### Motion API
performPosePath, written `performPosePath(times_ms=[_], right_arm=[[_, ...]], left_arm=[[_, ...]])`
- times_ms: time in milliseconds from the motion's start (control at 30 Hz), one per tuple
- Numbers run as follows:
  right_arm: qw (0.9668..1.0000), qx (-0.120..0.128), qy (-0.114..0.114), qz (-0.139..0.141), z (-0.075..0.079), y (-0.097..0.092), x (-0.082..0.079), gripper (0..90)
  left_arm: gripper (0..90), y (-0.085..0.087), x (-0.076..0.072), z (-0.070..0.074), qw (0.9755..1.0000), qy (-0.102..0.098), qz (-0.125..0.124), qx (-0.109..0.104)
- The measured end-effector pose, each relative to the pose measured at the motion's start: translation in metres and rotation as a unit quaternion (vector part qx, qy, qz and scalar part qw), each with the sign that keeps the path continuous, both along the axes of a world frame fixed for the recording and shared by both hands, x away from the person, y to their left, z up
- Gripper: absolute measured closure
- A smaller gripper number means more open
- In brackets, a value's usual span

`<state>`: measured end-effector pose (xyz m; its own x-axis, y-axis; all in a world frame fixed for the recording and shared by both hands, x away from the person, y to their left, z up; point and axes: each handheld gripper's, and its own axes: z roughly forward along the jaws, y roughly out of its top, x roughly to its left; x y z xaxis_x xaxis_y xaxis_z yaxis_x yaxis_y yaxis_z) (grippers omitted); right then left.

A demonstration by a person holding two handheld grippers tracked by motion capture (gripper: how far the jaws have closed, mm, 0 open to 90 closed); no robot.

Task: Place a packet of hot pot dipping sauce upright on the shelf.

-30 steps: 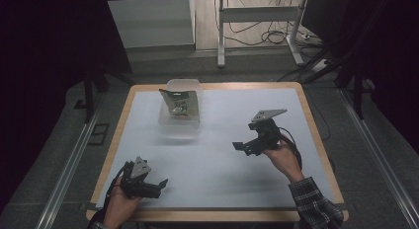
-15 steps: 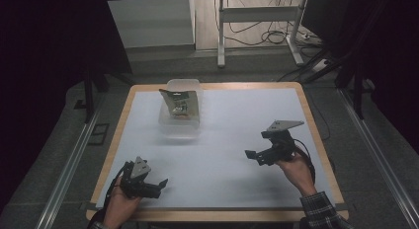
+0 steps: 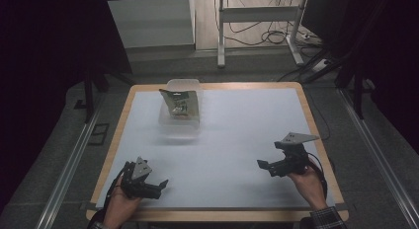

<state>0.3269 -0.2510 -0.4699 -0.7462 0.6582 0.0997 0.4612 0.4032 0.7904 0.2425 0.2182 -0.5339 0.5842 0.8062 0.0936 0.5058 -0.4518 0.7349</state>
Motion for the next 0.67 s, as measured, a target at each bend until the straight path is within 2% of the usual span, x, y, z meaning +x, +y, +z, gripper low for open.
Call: performPosePath(times_ms=[167, 367, 533, 667], right_arm=[[0.9999, -0.002, 0.002, -0.013, -0.006, -0.011, -0.006, 0.0], [0.9992, -0.022, 0.008, -0.034, -0.021, -0.027, -0.011, 0.0], [0.9984, -0.034, 0.018, -0.041, -0.029, -0.030, -0.009, 0.0], [0.9982, -0.032, 0.018, -0.047, -0.033, -0.031, -0.007, 0.0]], left_arm=[[0.0, 0.000, 0.000, 0.000, 1.0000, -0.003, -0.001, 0.002], [0.0, 0.000, 0.000, -0.001, 1.0000, -0.007, -0.002, 0.004], [0.0, 0.000, 0.000, -0.001, 1.0000, -0.008, -0.002, 0.003], [0.0, 0.001, 0.000, -0.001, 0.9999, -0.010, -0.002, 0.003]])
